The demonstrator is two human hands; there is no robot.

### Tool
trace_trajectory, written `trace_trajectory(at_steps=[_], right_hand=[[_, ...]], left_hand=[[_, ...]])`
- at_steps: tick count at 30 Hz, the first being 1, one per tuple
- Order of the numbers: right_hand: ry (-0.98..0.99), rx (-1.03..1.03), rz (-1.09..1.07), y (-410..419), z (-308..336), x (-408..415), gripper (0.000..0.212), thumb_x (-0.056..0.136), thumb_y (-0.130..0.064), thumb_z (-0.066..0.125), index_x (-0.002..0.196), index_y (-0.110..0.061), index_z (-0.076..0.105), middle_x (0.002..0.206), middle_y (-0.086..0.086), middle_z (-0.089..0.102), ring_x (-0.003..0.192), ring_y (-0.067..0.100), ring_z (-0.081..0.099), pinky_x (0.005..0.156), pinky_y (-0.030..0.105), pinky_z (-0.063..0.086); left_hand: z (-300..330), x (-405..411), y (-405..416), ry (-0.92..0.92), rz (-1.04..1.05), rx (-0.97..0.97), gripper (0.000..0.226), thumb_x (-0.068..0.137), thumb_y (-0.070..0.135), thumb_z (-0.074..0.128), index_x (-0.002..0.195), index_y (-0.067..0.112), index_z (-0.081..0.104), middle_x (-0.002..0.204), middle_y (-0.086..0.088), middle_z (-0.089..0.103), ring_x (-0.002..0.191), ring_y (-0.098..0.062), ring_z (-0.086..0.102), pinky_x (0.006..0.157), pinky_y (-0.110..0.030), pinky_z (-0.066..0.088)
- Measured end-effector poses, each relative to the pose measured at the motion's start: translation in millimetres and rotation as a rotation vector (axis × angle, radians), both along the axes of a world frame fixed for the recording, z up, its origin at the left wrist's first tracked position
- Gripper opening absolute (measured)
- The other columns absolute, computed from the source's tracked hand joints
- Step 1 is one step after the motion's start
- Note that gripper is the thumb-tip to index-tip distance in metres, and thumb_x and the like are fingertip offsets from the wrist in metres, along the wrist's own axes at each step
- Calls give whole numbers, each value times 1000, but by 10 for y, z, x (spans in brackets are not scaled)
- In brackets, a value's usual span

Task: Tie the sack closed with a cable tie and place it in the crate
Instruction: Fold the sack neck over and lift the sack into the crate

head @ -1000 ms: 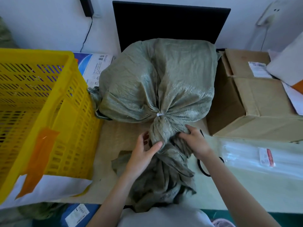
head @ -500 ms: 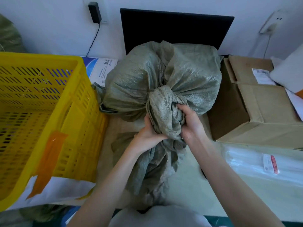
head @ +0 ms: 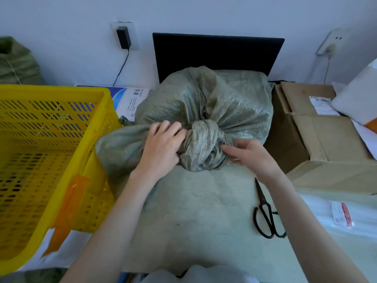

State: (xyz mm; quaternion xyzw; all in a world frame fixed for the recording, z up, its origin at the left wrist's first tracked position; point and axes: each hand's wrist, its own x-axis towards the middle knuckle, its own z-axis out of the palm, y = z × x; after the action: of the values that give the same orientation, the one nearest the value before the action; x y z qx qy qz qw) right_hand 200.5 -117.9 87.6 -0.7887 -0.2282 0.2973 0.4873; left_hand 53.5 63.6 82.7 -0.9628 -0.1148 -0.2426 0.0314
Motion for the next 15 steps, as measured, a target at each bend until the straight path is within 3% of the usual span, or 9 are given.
trace_trajectory(at_steps=[2,5,8,10,13,15], right_hand=[[-407,-134,12,-55,-2,26,37,75,-40,75,92,-7,67,79,2,68,70,12,59,66,29,49],[-780,-76,90,-71,-20,-16,38,79,-35,72,108,-13,61,97,0,63,90,16,58,78,37,51],[-1004,-105,214,-19,-108,-4,45,82,-33,69,120,-13,56,116,5,54,108,25,47,87,44,47],[-1083,-189,234,19,-186,38,53,81,-38,67,127,-16,52,128,6,49,119,29,38,95,47,40],[-1258,-294,280,26,-298,96,56,80,-40,61,130,-18,49,137,8,47,127,29,30,101,53,33],[-1371,-404,343,-11,-398,160,63,72,-27,67,132,-16,48,144,10,42,133,33,31,105,55,31]], left_hand=[[63,32,88,-38,-103,98,41,57,-8,48,93,4,62,98,-8,60,94,-28,45,83,-40,29],[20,106,154,-140,-106,126,33,70,-9,48,92,7,66,108,-8,62,103,-29,43,84,-42,27],[-131,167,200,-313,54,58,32,84,2,46,108,15,64,115,-8,46,99,-31,42,79,-40,28],[-238,190,238,-340,164,-7,43,80,-6,44,117,14,53,110,-11,39,93,-32,43,76,-39,31],[-404,165,249,-303,163,-152,61,66,-16,60,119,9,42,111,-18,49,98,-32,46,79,-39,40],[-523,85,240,-274,71,-240,66,64,-13,68,122,5,42,119,-21,52,109,-31,47,90,-38,40]])
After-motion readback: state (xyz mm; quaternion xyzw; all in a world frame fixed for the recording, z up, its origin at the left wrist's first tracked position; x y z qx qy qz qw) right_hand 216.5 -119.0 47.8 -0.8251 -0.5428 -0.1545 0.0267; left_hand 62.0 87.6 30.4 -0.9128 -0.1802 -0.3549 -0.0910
